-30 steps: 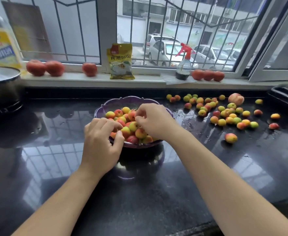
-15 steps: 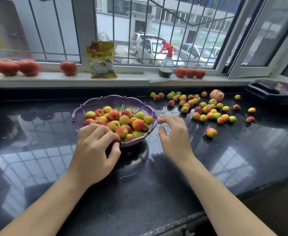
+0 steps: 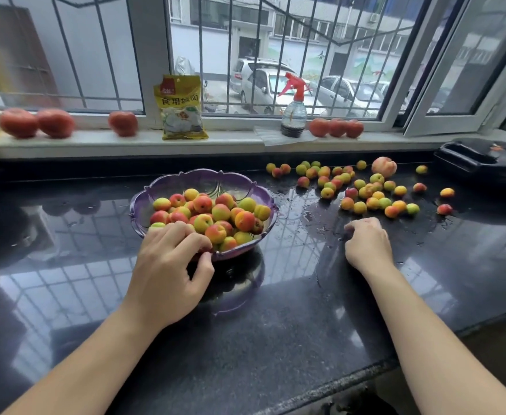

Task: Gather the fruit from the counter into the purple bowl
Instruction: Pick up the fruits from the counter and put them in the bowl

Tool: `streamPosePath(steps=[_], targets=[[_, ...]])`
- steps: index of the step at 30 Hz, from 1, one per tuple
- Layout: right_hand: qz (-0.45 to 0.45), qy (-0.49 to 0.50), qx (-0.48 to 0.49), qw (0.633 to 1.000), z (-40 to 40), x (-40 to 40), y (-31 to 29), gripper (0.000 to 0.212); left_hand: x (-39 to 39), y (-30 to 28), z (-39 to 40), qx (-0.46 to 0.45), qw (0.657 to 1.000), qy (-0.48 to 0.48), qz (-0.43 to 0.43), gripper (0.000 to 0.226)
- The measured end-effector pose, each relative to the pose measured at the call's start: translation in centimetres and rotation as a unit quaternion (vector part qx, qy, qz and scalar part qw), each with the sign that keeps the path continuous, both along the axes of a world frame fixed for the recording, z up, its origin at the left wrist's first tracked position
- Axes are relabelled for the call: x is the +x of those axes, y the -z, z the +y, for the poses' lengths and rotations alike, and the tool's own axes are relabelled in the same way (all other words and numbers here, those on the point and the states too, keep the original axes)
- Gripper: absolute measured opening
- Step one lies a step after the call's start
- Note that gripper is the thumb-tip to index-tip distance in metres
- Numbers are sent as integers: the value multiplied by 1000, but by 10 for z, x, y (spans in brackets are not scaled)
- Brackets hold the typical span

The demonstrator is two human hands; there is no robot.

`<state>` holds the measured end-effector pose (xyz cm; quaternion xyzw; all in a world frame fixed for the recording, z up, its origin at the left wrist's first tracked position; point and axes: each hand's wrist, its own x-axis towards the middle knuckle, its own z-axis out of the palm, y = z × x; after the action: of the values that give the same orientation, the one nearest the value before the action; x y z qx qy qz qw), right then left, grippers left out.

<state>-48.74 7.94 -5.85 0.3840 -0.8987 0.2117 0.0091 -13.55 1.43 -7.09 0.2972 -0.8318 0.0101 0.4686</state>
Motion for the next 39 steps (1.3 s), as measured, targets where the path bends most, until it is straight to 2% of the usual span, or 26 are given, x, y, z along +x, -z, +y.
streamPosePath(steps=[3, 6, 9, 11, 17, 22, 26, 29, 31, 35, 39], targets=[[-26, -102, -94, 990, -10, 27, -19, 31, 0, -1, 0, 8, 1000, 2, 8, 26], [-128, -197, -209, 949, -24, 73, -54, 31, 0, -1, 0, 13, 1000, 6, 9, 26], [-156, -299, -201, 920, -45, 115, -80, 30, 0, 0, 0, 17, 1000, 9, 14, 26], [-142, -333, -169, 917, -66, 133, -86, 29, 1, 0, 0, 20, 1000, 14, 19, 25], [-34, -296, -67, 952, -112, 136, -89, 29, 3, -1, -2, 23, 999, 12, 21, 23], [-26, -302, 3, 953, -115, 133, -76, 28, 2, -2, -3, 26, 999, 15, 24, 21], [-33, -304, -32, 952, -115, 131, -70, 27, 3, -2, -4, 25, 999, 13, 20, 20], [-47, -297, -116, 947, -108, 124, -68, 27, 3, -2, -5, 25, 999, 9, 25, 23], [-94, -275, -166, 942, -104, 113, -64, 28, 3, -3, -5, 29, 999, -2, 32, 26], [-229, -218, -190, 929, -92, 94, -46, 32, 9, -2, -16, 41, 997, -52, 44, 32], [-342, -201, -185, 899, -87, 95, -28, 27, 16, -4, -24, 105, 983, -118, 91, 7]])
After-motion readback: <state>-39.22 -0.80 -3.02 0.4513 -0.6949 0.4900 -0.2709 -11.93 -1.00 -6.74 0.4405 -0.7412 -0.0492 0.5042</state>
